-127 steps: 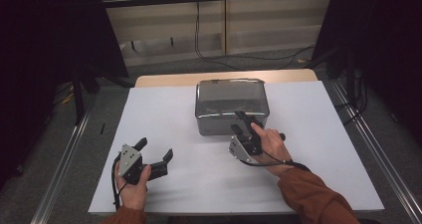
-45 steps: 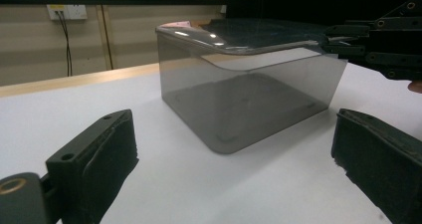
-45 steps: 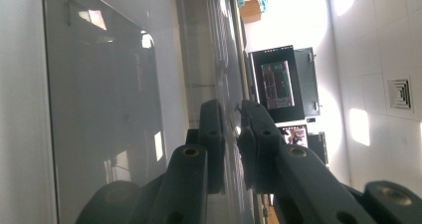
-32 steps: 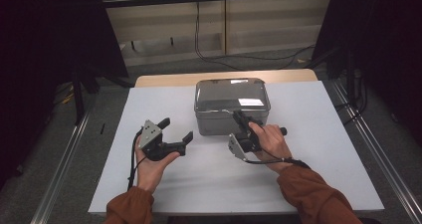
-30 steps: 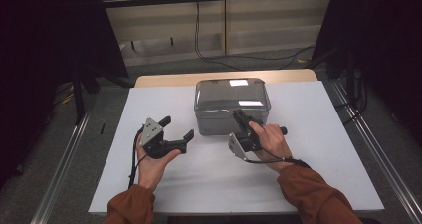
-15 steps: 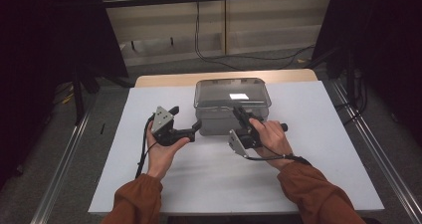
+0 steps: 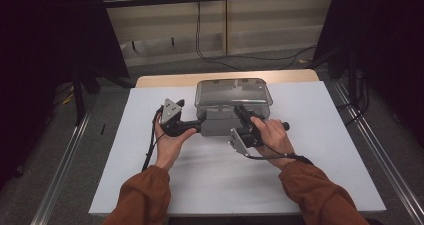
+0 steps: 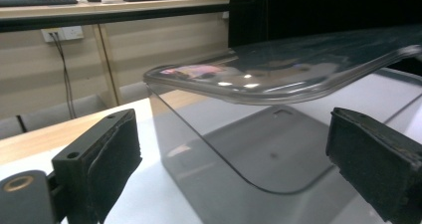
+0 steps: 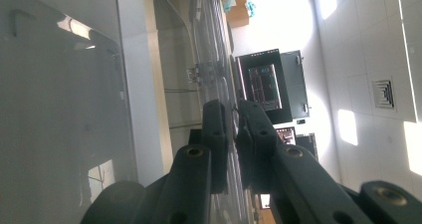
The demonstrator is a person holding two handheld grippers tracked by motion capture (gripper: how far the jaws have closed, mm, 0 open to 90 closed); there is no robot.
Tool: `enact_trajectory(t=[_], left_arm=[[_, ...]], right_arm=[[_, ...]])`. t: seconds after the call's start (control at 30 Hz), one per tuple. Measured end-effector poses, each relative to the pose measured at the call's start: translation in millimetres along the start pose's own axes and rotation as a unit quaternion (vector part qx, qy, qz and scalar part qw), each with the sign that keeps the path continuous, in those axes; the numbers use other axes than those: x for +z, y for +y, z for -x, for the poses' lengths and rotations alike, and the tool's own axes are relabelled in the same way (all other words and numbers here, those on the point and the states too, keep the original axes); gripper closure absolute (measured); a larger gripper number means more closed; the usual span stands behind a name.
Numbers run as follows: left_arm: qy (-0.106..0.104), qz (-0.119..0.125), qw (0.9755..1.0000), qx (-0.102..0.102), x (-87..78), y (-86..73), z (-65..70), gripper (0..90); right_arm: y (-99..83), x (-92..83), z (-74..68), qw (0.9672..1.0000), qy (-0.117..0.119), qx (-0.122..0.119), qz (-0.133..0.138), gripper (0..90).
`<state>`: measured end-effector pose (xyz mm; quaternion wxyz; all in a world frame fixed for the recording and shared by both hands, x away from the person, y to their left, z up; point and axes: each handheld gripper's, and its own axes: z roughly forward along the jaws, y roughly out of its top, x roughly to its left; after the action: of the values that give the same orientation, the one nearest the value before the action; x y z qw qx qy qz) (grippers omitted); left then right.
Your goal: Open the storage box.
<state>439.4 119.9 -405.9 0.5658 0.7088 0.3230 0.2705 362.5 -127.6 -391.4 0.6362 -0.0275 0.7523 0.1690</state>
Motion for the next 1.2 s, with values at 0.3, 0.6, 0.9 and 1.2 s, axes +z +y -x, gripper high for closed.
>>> enact_trajectory(t=[0.3, 0.6, 0.9, 1.2], left_arm=[[-0.007, 0.000, 1.0000, 0.002, 12.6, 3.7, 1.1, 10.7], [-0.011, 0.002, 0.9996, 0.024, 12.0, 5.0, 4.5, 20.8], [-0.014, 0.002, 0.9996, 0.026, 12.4, 4.6, 4.2, 23.6], [-0.017, -0.002, 0.9994, 0.029, 13.9, 3.6, 4.3, 28.0]], right_arm=[[0.0, -0.3, 1.1, 1.0000, 0.000, 0.005, -0.001, 82.2], [-3.4, -0.8, -1.6, 0.9997, 0.004, 0.026, 0.002, 78.8], [-16.8, 0.8, 6.0, 0.9922, 0.025, 0.122, 0.002, 65.1], [-46.5, 0.0, 12.9, 0.9665, 0.052, 0.251, 0.007, 44.2]])
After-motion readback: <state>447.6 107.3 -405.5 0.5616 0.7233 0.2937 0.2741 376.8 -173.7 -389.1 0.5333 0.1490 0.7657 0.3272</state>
